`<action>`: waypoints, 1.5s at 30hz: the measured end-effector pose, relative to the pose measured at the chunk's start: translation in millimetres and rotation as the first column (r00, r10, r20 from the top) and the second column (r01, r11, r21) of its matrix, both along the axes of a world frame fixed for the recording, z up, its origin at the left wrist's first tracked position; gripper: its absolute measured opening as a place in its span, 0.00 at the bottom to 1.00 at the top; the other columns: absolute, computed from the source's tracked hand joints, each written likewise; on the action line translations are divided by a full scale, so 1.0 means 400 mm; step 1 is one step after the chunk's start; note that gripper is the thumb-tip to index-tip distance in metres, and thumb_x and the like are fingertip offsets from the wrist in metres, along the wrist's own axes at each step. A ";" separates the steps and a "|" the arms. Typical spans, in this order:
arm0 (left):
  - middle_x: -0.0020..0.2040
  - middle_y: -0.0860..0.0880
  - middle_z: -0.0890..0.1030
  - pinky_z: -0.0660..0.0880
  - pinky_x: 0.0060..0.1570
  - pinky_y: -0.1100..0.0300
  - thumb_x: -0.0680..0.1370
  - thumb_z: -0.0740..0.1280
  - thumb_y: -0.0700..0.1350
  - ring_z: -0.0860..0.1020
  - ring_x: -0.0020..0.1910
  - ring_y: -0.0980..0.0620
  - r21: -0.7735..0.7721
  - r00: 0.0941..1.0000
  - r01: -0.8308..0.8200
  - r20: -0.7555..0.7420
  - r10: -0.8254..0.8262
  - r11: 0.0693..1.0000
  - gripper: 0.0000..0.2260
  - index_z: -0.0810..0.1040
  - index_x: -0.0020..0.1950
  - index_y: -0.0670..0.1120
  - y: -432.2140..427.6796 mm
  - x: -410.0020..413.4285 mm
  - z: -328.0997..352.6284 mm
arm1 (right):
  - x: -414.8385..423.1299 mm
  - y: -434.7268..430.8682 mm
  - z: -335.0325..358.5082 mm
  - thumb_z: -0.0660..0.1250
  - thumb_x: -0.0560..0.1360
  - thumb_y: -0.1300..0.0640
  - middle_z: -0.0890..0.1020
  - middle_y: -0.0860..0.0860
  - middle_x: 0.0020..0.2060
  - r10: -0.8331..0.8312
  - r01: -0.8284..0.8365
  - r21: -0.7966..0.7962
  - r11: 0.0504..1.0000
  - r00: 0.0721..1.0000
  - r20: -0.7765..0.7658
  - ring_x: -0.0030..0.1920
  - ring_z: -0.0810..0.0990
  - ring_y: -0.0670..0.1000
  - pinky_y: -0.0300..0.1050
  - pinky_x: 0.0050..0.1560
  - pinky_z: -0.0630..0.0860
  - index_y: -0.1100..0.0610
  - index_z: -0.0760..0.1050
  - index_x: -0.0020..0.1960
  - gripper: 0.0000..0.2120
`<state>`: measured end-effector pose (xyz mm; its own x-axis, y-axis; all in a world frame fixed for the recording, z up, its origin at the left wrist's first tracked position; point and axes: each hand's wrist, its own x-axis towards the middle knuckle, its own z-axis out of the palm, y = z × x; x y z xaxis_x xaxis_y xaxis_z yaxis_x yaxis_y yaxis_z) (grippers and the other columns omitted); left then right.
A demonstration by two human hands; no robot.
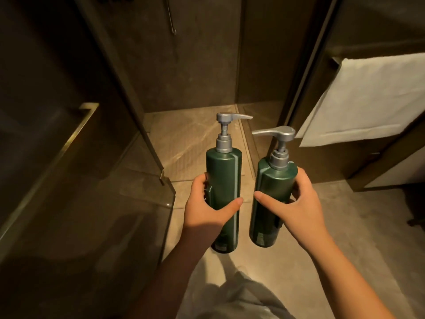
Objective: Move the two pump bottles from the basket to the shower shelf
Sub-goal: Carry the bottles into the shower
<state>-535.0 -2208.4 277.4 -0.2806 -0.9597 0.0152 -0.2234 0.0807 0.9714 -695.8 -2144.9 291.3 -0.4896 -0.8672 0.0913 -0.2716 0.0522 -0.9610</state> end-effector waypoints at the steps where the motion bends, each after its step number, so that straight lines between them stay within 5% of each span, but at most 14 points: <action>1: 0.48 0.63 0.75 0.69 0.39 0.79 0.62 0.77 0.45 0.74 0.47 0.71 -0.018 1.000 -0.005 0.006 0.005 1.000 0.26 0.67 0.53 0.61 -0.038 -0.032 0.008 | -0.034 -0.038 0.010 0.76 0.59 0.51 0.77 0.37 0.50 0.007 -0.007 0.001 1.000 1.000 -0.010 0.51 0.76 0.39 0.34 0.44 0.70 0.41 0.69 0.56 0.28; 5: 0.48 0.65 0.72 0.71 0.35 0.76 0.61 0.75 0.49 0.73 0.46 0.73 -0.015 0.999 -0.048 0.012 0.049 0.999 0.26 0.66 0.52 0.64 -0.171 -0.120 0.025 | -0.137 -0.183 0.027 0.76 0.60 0.52 0.76 0.35 0.49 0.017 -0.017 0.004 1.000 1.000 -0.011 0.51 0.74 0.35 0.32 0.44 0.70 0.43 0.69 0.57 0.28; 9: 0.50 0.65 0.73 0.69 0.43 0.68 0.62 0.75 0.46 0.73 0.48 0.65 0.039 0.995 -0.097 0.017 0.096 0.995 0.28 0.66 0.55 0.60 -0.296 -0.161 0.010 | -0.195 -0.314 0.015 0.75 0.60 0.52 0.76 0.37 0.51 0.025 -0.024 0.022 0.999 1.000 -0.011 0.53 0.75 0.39 0.35 0.47 0.71 0.46 0.69 0.58 0.29; 14: 0.50 0.65 0.72 0.69 0.43 0.69 0.63 0.76 0.45 0.73 0.48 0.65 0.054 0.994 -0.109 0.024 0.108 0.993 0.28 0.65 0.53 0.63 -0.485 -0.197 -0.018 | -0.235 -0.512 -0.018 0.76 0.59 0.52 0.76 0.36 0.48 0.023 -0.023 0.053 0.998 1.000 0.018 0.50 0.74 0.33 0.34 0.45 0.71 0.43 0.69 0.56 0.28; 18: 0.51 0.65 0.73 0.69 0.42 0.71 0.63 0.76 0.45 0.73 0.48 0.65 0.057 0.991 -0.133 0.002 0.133 0.989 0.27 0.65 0.54 0.62 -0.687 -0.224 -0.029 | -0.251 -0.723 -0.027 0.76 0.59 0.52 0.77 0.38 0.48 0.044 -0.045 0.069 0.997 0.999 0.005 0.51 0.76 0.39 0.37 0.46 0.73 0.45 0.70 0.56 0.28; 24: 0.52 0.62 0.74 0.72 0.46 0.64 0.62 0.75 0.47 0.74 0.50 0.62 0.053 0.981 -0.183 -0.055 0.185 0.982 0.28 0.67 0.56 0.59 -1.010 -0.224 0.011 | -0.256 -1.075 0.038 0.76 0.59 0.52 0.78 0.38 0.48 0.181 -0.179 0.050 0.983 0.983 -0.032 0.49 0.75 0.34 0.24 0.41 0.72 0.39 0.69 0.50 0.24; 30: 0.51 0.64 0.74 0.70 0.42 0.69 0.62 0.76 0.46 0.75 0.50 0.65 0.017 0.959 -0.277 -0.057 0.278 0.961 0.27 0.67 0.53 0.64 -1.237 -0.208 0.026 | -0.246 -1.329 0.053 0.76 0.60 0.54 0.77 0.38 0.49 0.246 -0.246 0.010 0.969 0.969 -0.010 0.50 0.76 0.37 0.24 0.41 0.72 0.39 0.68 0.52 0.26; 34: 0.49 0.66 0.73 0.71 0.34 0.74 0.62 0.76 0.46 0.71 0.45 0.76 0.021 0.941 -0.337 -0.030 0.338 0.941 0.28 0.65 0.53 0.65 -1.341 -0.219 0.020 | -0.263 -1.463 0.041 0.76 0.61 0.54 0.78 0.40 0.49 0.301 -0.302 0.011 0.953 0.953 0.028 0.49 0.76 0.36 0.26 0.40 0.73 0.41 0.70 0.53 0.25; 40: 0.49 0.63 0.75 0.72 0.36 0.77 0.62 0.76 0.45 0.73 0.46 0.73 -0.012 0.884 -0.467 -0.036 0.466 0.884 0.27 0.68 0.56 0.57 -1.532 -0.266 0.010 | -0.313 -1.725 0.023 0.76 0.60 0.52 0.78 0.38 0.50 0.392 -0.392 -0.001 0.920 0.919 0.029 0.52 0.76 0.40 0.36 0.45 0.71 0.47 0.70 0.58 0.29; 45: 0.44 0.67 0.77 0.69 0.36 0.80 0.60 0.76 0.48 0.74 0.45 0.72 -0.065 0.772 -0.636 -0.050 0.634 0.769 0.24 0.69 0.50 0.61 -1.720 -0.327 0.043 | -0.369 -1.986 0.062 0.76 0.59 0.51 0.78 0.35 0.45 0.544 -0.544 -0.044 0.838 0.839 -0.008 0.48 0.75 0.34 0.28 0.39 0.73 0.42 0.70 0.54 0.26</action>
<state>-665.8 -2896.5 294.8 0.3939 -0.9146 0.0917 -0.2262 0.0002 0.9741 -843.5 -2939.2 316.2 0.0593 -0.9893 0.1330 -0.2402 -0.1435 -0.9601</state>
